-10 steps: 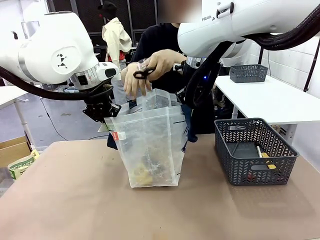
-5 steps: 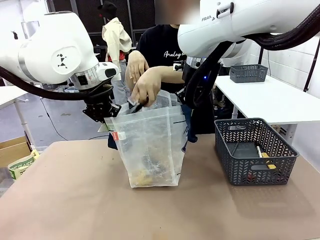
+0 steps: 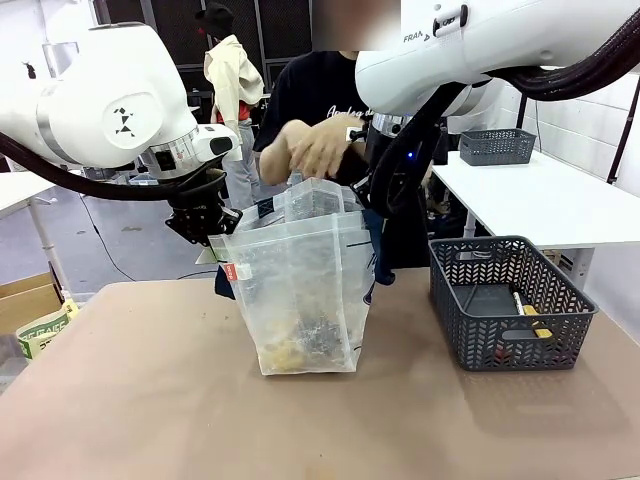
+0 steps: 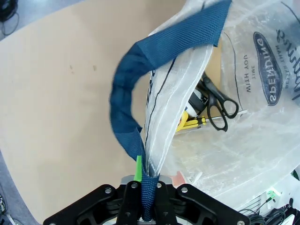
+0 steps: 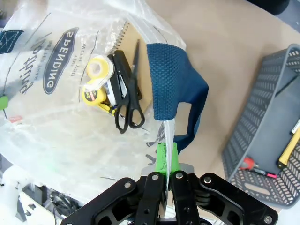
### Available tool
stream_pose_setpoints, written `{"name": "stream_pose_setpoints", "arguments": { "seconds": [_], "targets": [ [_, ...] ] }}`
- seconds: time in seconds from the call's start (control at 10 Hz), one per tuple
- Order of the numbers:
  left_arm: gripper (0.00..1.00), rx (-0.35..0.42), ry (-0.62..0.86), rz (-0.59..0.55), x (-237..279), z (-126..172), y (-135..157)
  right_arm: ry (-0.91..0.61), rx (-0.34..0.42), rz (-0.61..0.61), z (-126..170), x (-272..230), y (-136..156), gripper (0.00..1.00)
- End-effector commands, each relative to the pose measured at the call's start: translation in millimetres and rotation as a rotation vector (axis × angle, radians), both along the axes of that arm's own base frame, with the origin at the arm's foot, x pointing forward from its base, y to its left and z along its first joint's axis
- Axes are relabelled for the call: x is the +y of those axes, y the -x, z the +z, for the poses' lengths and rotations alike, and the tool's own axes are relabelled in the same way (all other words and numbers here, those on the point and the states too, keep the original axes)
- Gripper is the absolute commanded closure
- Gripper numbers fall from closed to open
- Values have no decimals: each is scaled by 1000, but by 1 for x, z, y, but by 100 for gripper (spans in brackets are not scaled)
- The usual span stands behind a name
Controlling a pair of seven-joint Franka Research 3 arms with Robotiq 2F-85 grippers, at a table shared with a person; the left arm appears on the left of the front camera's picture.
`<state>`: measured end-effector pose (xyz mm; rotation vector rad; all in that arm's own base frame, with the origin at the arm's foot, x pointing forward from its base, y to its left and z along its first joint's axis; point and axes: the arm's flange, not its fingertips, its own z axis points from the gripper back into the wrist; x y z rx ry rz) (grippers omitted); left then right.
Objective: Transfer purchased items from the store into the shopping bag.
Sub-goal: Move the Reusable shopping bag to the right side of the table.
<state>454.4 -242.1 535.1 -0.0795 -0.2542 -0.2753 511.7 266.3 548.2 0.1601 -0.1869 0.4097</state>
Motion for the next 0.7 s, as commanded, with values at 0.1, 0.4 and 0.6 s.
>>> {"name": "stream_pose_setpoints", "arguments": {
  "seconds": [0.1,0.4,0.6],
  "targets": [
    [100,-7,-4,5,4,3,-1,-1,-3,-6,1,-3,-1,100],
    [100,-7,-4,5,4,3,-1,-1,-3,-6,1,-3,-1,100],
    [100,-7,-4,5,4,3,-1,-1,-3,-6,1,-3,-1,100]
  ]
}}
